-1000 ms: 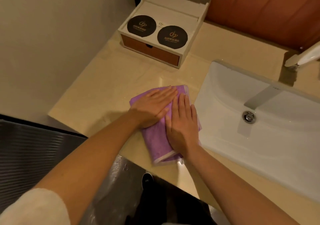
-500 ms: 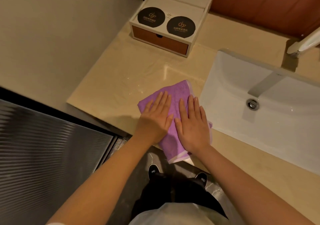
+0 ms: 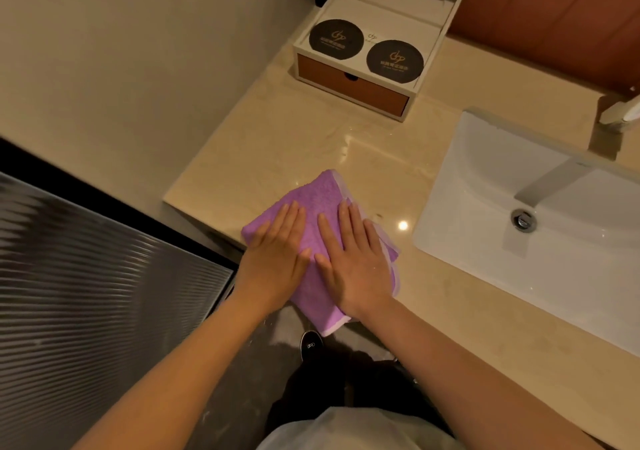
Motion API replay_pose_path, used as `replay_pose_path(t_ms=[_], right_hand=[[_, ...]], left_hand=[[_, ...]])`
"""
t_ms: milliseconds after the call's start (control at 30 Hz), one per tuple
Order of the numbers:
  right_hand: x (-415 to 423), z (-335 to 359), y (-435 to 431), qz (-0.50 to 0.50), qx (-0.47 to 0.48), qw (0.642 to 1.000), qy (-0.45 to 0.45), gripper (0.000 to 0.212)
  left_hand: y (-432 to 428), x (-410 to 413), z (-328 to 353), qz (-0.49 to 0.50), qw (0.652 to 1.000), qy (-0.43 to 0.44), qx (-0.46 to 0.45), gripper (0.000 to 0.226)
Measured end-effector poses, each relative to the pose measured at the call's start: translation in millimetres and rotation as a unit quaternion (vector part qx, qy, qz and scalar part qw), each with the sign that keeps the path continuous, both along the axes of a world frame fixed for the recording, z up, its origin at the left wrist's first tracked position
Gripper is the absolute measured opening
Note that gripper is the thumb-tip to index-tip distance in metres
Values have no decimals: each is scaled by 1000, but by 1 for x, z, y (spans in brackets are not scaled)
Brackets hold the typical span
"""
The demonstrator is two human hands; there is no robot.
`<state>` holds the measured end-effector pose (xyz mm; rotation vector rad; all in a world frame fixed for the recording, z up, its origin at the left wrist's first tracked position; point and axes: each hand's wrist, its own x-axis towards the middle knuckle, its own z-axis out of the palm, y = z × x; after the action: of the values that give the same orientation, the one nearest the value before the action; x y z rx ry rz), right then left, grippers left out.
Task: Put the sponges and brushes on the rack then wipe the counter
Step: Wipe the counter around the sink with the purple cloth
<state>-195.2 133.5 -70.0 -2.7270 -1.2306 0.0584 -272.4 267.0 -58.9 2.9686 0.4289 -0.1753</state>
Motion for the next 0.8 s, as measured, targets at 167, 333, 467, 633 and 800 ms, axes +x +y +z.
replay_pose_path(t_ms=[167,333,467,633,800], right_hand=[[-8,-1,54,34,38,999,-2,54],[3,-5,100,24,59,997,37,51],[25,-4,127,26,37,997,62,54],[65,0,140,14,29,996,88,54],[108,2,135,-29,27,993,111,54]], left_hand=[[44,-20,0,68,997,4,-34,75],[79,2,3,125,991,13,-51,73],[94,35,0,169,984,-5,-63,55],[115,77,-8,129,990,-45,-28,62],[115,127,-9,76,996,-50,17,63]])
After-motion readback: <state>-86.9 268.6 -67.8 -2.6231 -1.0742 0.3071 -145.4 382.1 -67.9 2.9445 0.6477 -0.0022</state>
